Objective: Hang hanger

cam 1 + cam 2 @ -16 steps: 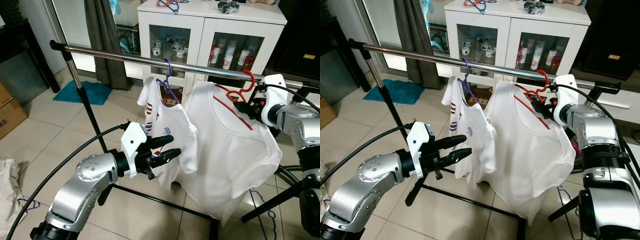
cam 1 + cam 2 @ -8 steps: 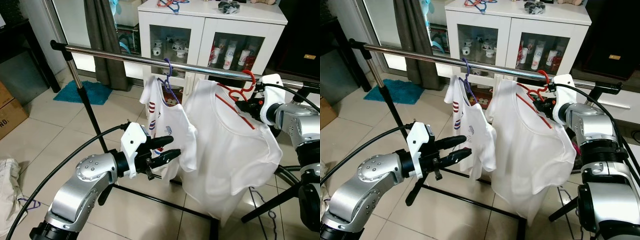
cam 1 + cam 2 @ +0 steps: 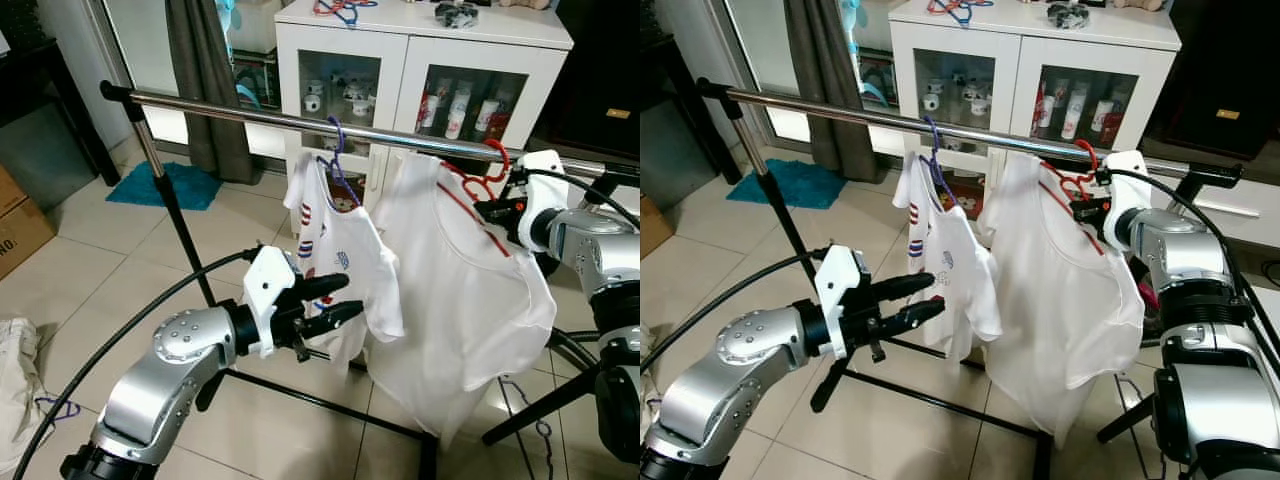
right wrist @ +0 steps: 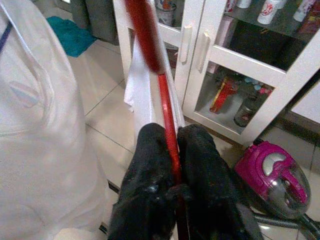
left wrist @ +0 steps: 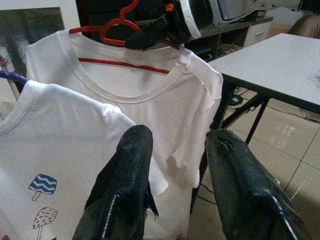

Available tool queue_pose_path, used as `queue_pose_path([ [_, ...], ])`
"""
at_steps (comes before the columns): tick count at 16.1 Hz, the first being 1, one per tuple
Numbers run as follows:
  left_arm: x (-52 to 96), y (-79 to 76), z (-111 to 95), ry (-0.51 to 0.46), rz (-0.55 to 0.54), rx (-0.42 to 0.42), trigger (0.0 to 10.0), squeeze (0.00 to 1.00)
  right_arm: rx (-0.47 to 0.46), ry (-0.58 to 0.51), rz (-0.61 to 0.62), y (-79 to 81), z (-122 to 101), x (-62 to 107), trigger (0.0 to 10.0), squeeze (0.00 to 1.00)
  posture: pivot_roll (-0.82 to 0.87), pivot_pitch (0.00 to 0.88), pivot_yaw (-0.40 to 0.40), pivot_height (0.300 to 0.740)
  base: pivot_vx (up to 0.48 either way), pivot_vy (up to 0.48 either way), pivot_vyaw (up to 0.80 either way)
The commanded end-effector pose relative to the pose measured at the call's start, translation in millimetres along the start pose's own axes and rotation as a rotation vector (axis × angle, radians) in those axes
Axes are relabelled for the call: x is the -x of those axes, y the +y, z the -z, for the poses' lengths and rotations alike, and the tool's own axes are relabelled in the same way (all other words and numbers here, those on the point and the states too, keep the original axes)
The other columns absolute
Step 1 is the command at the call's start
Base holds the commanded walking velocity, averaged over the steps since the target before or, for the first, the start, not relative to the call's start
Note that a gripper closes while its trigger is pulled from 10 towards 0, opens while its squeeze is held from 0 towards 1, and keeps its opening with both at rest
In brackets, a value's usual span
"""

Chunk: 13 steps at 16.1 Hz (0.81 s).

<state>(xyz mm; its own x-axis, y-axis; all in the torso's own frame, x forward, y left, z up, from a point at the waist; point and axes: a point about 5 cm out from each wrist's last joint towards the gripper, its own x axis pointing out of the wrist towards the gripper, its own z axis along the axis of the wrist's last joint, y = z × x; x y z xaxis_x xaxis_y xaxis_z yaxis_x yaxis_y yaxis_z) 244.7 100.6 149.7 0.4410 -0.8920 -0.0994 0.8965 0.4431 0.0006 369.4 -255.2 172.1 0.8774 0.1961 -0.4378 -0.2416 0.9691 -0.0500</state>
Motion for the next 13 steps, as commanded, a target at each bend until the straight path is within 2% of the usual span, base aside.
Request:
queue_pose_path([
  [1,0.1,-1.5,-3,-0.005,0.009,-0.006,10.0,0.00,-0.031,-0.031,0.010,0.4,-6,0.6,0.0,0.00,0.08,0.000,0.030,0.740,0.000,0.000,0.00],
  [5,0.1,-1.9,-3,-0.007,0.006,-0.004,10.0,0.00,-0.050,-0.045,-0.029,3.8,-7,3.6,0.0,0.00,0.08,0.000,0.029,0.740,0.000,0.000,0.00],
  [6,0.2,-1.5,-3,-0.010,-0.003,-0.004,10.0,0.00,-0.058,-0.103,-0.036,4.2,-13,8.4,0.0,0.00,0.08,0.000,0.028,0.740,0.000,0.000,0.00],
  [8,-0.2,3.0,-3,-0.018,-0.069,0.001,10.0,0.00,-0.053,-0.163,-0.006,1.7,-19,17.0,0.0,0.00,0.08,0.000,0.020,0.740,0.000,0.000,0.00],
  [9,0.2,8.4,0,-0.033,-0.160,0.022,10.0,0.00,-0.089,-0.227,0.010,1.7,-23,29.3,0.0,0.00,0.08,0.000,0.016,0.740,0.000,0.000,0.00],
  [11,0.4,9.0,0,-0.036,-0.191,0.013,10.0,0.00,-0.091,-0.239,0.007,3.9,-22,35.9,0.0,0.00,0.07,0.000,0.017,0.740,0.000,0.000,0.00],
  [13,0.5,11.5,0,-0.049,-0.263,0.004,10.0,0.00,-0.070,-0.248,-0.008,13.9,-17,48.2,0.0,0.00,0.07,0.000,0.022,0.740,0.000,0.000,0.00],
])
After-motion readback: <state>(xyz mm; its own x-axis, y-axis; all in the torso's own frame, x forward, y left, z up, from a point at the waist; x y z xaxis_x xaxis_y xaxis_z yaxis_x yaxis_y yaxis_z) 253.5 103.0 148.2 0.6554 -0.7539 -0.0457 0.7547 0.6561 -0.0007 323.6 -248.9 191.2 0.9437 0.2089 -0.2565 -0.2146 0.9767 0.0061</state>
